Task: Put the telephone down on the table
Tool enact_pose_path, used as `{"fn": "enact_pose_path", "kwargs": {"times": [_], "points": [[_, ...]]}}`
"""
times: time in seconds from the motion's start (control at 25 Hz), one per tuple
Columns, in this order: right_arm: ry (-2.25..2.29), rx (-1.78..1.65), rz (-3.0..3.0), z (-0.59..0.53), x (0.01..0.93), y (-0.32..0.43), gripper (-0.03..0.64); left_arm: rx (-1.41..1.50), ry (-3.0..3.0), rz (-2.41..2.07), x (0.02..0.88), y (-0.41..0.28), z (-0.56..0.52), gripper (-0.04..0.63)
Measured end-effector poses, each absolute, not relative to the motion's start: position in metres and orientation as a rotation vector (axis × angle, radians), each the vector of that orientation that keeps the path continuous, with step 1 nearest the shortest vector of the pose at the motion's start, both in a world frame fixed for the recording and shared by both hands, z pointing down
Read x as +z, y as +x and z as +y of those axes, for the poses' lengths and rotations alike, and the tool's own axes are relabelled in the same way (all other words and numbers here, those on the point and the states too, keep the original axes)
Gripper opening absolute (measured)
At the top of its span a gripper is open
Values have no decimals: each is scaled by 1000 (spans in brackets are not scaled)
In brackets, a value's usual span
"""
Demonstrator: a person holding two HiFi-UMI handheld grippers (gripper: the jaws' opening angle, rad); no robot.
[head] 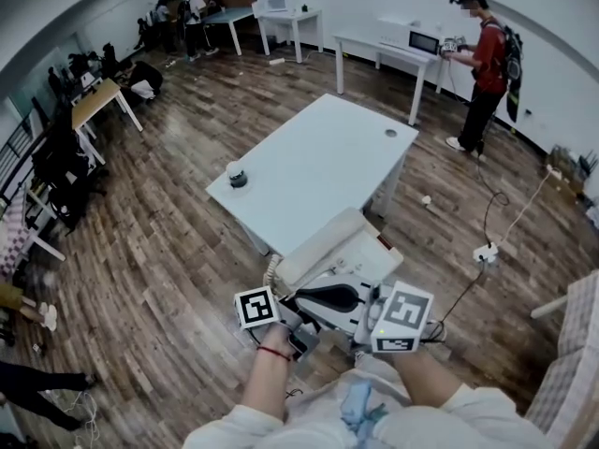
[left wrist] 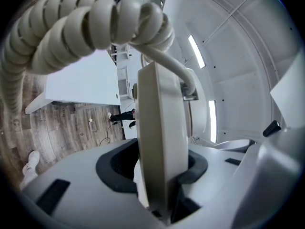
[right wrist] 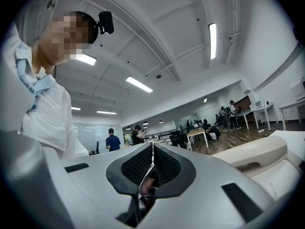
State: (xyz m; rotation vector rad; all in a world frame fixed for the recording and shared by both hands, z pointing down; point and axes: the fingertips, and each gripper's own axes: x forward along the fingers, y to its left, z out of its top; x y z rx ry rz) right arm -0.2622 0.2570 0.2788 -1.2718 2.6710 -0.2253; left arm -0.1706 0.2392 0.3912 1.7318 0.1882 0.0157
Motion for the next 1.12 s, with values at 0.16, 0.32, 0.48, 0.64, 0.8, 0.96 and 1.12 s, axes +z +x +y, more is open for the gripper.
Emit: {"fn": "enact_pose_path", "kwargs": {"times": [0.16, 0.32, 0.48, 0.64, 0.8, 0.96, 1.12], "points": [[-1234, -231, 2686, 247, 269, -219, 34, 8, 1744, 162, 390, -126, 223, 169], [-1187, -225, 2699, 234, 259, -175, 34, -19, 1735, 138, 386, -80, 205, 169], [-1141, -235, 2721, 222, 255, -139, 34, -41, 1738, 116, 387, -45, 189, 169], [-1102, -240, 2722, 209, 256, -110, 34, -40, 1748, 88, 396, -18, 171, 169], [-1072, -269, 2737, 182, 264, -90, 34, -44, 1734, 74, 403, 4, 143, 169], [-1090, -267, 2737, 139, 269, -65, 34, -49, 1734, 94, 407, 26, 101, 169], [-1108, -270, 2730, 98, 271, -33, 34, -33, 1749, 101, 412, 54, 59, 169]]}}
